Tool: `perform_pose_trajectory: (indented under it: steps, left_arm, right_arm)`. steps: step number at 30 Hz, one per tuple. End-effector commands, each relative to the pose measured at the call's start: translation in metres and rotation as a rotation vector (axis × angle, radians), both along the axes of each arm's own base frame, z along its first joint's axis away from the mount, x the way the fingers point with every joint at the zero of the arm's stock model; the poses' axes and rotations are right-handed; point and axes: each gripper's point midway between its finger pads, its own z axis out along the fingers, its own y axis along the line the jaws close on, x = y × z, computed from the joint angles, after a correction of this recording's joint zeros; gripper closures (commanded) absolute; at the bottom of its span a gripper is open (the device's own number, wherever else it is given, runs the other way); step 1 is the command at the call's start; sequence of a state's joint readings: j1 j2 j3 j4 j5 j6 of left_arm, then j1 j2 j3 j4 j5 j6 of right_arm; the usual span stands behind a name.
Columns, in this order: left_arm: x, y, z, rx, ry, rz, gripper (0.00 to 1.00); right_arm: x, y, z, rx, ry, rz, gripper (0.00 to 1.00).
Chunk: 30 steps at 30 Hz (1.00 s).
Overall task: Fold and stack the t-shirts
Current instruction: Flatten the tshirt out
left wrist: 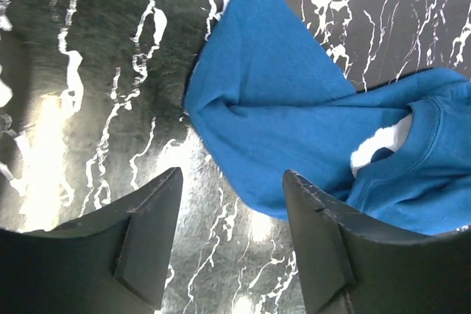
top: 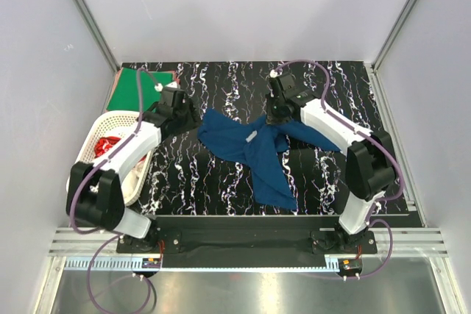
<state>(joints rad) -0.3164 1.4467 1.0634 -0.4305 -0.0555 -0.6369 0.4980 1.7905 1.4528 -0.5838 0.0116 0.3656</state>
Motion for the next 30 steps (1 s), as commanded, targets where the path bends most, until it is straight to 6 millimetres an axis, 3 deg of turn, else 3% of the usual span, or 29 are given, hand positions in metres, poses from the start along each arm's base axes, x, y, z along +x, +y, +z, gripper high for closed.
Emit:
perform_pose_trajectory:
  steps: [1, 5, 6, 12, 14, 15, 16, 18, 22, 23, 25, 26, 30]
  left_arm:
    - [0.012, -0.012, -0.014, -0.021, -0.009, -0.053, 0.37]
    - [0.02, -0.022, -0.039, -0.024, 0.049, -0.084, 0.36]
    - [0.022, -0.021, -0.052, -0.006, 0.077, -0.078, 0.36]
    - [0.029, -0.014, -0.083, 0.055, 0.168, -0.042, 0.39]
    - [0.031, -0.013, -0.089, 0.064, 0.186, -0.03, 0.46]
    - [0.028, -0.012, -0.092, 0.068, 0.208, -0.023, 0.65]
    - [0.028, -0.012, -0.094, 0.068, 0.216, -0.022, 0.76]
    - [0.024, -0.013, -0.094, 0.064, 0.232, -0.025, 1.0]
    - [0.009, -0.002, -0.079, 0.08, 0.209, 0.0, 1.0]
    - [0.008, 0.005, -0.062, 0.092, 0.163, 0.024, 1.0]
    - [-0.006, 0.016, -0.057, 0.113, 0.169, 0.058, 1.0]
    - [-0.01, 0.019, -0.043, 0.108, 0.139, 0.071, 1.0]
    - [-0.044, 0.017, -0.03, 0.061, 0.128, 0.056, 1.0]
  right_arm:
    - [-0.014, 0.004, 0.009, 0.059, -0.018, 0.039, 0.88]
    - [-0.04, -0.003, -0.005, 0.074, 0.019, 0.043, 0.89]
    - [-0.049, -0.009, -0.01, 0.067, 0.029, 0.037, 0.88]
    - [-0.075, -0.036, -0.027, 0.018, 0.062, -0.037, 0.89]
    - [-0.077, -0.049, -0.032, -0.009, 0.072, -0.093, 0.88]
    - [-0.08, -0.055, -0.035, -0.015, 0.08, -0.112, 0.88]
    - [-0.079, -0.063, -0.037, -0.029, 0.079, -0.145, 0.88]
    - [-0.083, -0.075, -0.042, -0.043, 0.106, -0.197, 0.89]
    - [-0.088, -0.101, -0.046, -0.053, 0.146, -0.293, 0.85]
    - [-0.091, -0.106, -0.048, -0.054, 0.156, -0.309, 0.83]
    - [-0.094, -0.107, -0.042, -0.035, 0.141, -0.311, 0.83]
    - [-0.098, -0.108, -0.041, -0.033, 0.147, -0.314, 0.83]
    - [-0.118, -0.124, -0.041, -0.046, 0.175, -0.394, 0.85]
